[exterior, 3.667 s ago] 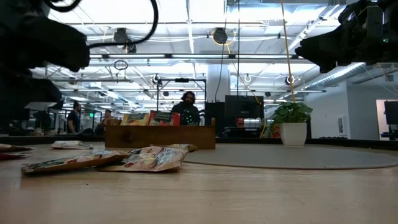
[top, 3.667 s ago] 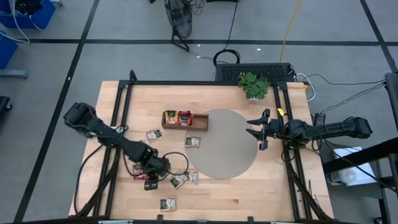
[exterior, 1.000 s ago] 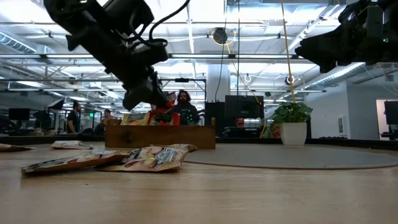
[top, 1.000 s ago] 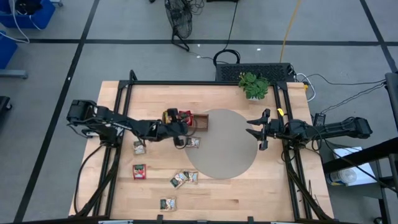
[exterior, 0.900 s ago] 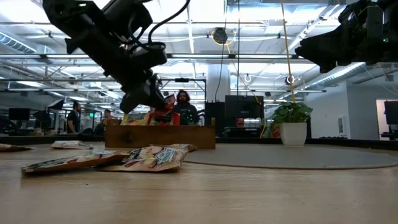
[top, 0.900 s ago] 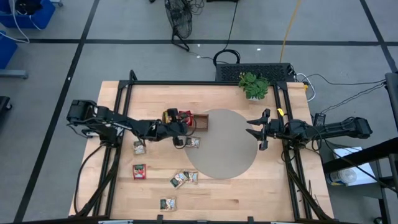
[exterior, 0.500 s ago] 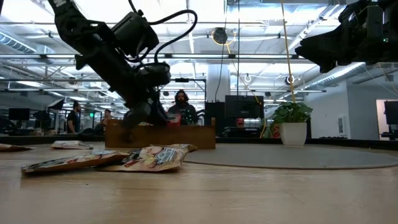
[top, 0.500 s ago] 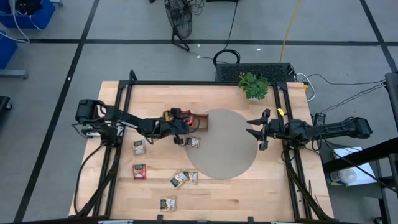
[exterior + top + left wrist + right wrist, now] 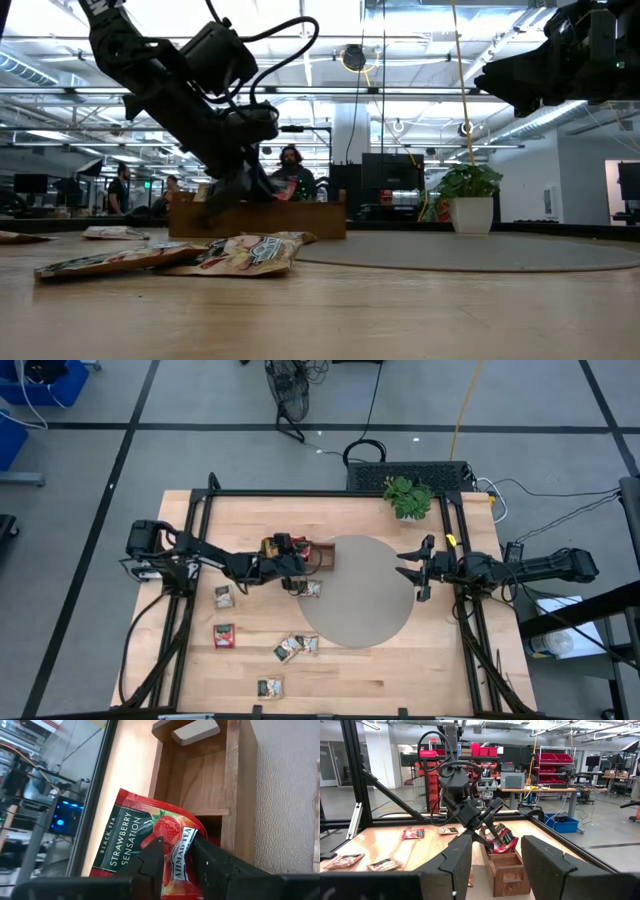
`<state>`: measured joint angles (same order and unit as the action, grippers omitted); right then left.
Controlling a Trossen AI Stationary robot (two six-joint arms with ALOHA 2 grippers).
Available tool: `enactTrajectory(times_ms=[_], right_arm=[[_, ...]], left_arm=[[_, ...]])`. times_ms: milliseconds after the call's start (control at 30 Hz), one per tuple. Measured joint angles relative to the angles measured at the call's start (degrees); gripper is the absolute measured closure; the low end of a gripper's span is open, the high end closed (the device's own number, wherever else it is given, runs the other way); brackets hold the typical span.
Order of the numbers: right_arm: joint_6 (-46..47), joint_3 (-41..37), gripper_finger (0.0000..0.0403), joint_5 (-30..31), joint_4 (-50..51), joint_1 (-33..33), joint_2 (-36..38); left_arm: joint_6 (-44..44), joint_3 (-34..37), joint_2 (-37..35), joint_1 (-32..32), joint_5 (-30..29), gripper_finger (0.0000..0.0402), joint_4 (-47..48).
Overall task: Pick & Place Tea
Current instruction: Put the red tea bag into the middle section of the wooden organizer
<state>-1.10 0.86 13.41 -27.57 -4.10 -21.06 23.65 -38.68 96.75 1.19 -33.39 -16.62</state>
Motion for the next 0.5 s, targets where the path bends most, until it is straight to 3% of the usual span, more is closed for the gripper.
enactTrajectory(times_ms=[367, 500], right_arm=[[0.0, 0.0, 0.0248, 0.0, 0.0, 0.0, 0.0], [0.0, 0.0, 0.0248, 0.0, 0.0, 0.0, 0.0]], left_arm=[[3.7, 0.1, 0.1, -4.5, -8.5, 0.0295, -0.1], [3.2, 0.1, 0.0, -5.1, -9.2, 0.0295, -0.2]])
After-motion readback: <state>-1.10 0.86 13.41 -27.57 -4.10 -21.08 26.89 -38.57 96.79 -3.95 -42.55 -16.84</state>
